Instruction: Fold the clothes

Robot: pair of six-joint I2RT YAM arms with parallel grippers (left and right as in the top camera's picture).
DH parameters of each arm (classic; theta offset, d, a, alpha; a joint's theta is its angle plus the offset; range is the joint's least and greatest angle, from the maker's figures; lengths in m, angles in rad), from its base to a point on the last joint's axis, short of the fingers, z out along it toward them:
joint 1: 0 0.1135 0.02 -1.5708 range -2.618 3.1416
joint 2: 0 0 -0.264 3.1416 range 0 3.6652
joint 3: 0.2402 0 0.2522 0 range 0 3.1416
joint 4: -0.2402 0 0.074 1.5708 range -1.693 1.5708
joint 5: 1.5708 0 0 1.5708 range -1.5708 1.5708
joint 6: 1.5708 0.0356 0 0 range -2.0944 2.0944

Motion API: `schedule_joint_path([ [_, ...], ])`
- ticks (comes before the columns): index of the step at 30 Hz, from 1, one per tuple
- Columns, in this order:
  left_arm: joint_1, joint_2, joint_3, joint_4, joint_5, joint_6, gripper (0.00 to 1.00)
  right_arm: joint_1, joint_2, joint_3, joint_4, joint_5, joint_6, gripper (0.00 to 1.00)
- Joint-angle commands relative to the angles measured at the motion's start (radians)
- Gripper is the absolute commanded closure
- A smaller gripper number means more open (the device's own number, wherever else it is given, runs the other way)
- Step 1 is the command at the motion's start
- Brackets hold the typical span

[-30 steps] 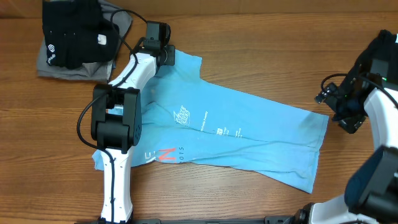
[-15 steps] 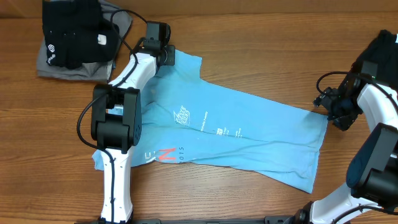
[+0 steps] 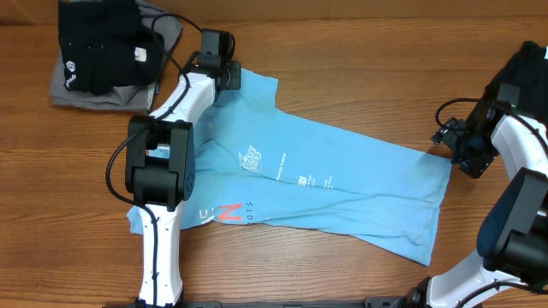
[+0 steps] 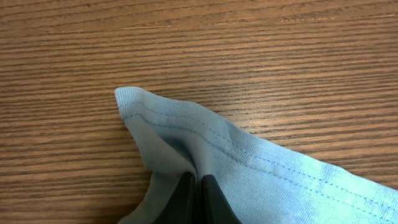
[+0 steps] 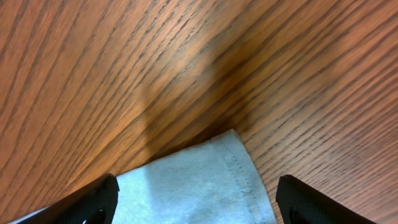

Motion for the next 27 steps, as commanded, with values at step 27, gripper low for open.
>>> schedule_joint_path([
  [27,0.002,0.054,-0.034,-0.014,0.02,-0.042,0.94,0.005,0.007,-0.056,0.009,-0.005,0.051,0.13],
])
